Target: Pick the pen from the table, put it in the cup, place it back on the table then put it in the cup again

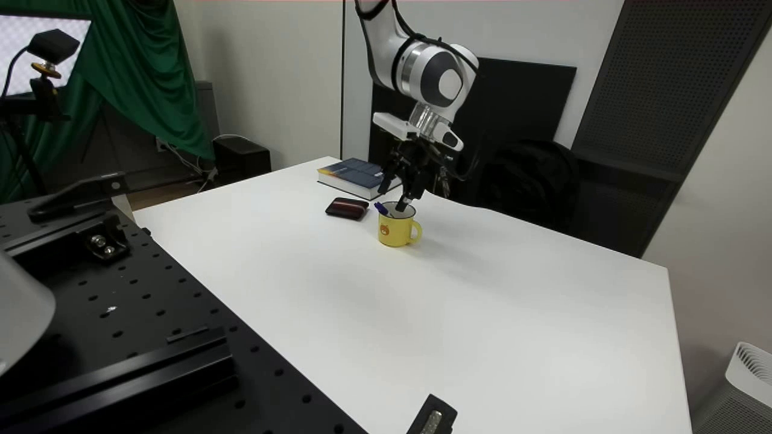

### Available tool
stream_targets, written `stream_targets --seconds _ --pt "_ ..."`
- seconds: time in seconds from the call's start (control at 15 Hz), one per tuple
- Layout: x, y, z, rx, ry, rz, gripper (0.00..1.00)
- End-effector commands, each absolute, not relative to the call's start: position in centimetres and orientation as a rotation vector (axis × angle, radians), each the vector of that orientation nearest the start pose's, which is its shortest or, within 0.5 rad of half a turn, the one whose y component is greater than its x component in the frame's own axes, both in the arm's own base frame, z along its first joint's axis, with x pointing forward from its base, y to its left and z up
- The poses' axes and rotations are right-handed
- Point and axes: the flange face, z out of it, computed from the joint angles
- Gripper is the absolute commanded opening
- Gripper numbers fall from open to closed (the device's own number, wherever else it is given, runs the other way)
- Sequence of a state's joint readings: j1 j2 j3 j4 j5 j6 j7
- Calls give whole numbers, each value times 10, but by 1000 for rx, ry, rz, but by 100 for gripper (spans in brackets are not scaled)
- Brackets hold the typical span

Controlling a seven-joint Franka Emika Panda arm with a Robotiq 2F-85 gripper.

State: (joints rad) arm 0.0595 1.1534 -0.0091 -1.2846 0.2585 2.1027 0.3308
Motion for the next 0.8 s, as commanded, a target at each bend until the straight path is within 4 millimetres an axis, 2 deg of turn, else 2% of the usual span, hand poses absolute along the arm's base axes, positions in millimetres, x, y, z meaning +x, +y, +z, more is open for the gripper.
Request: stream_targets --seconds 0.0,0.2,0.6,0.73 --pt "655 38 32 -2992 561 412 100" --pt "636 36 37 -3017 510 257 100" --pt "592 38 49 -3036 461 111 100" --pt "581 41 54 -3035 444 15 100"
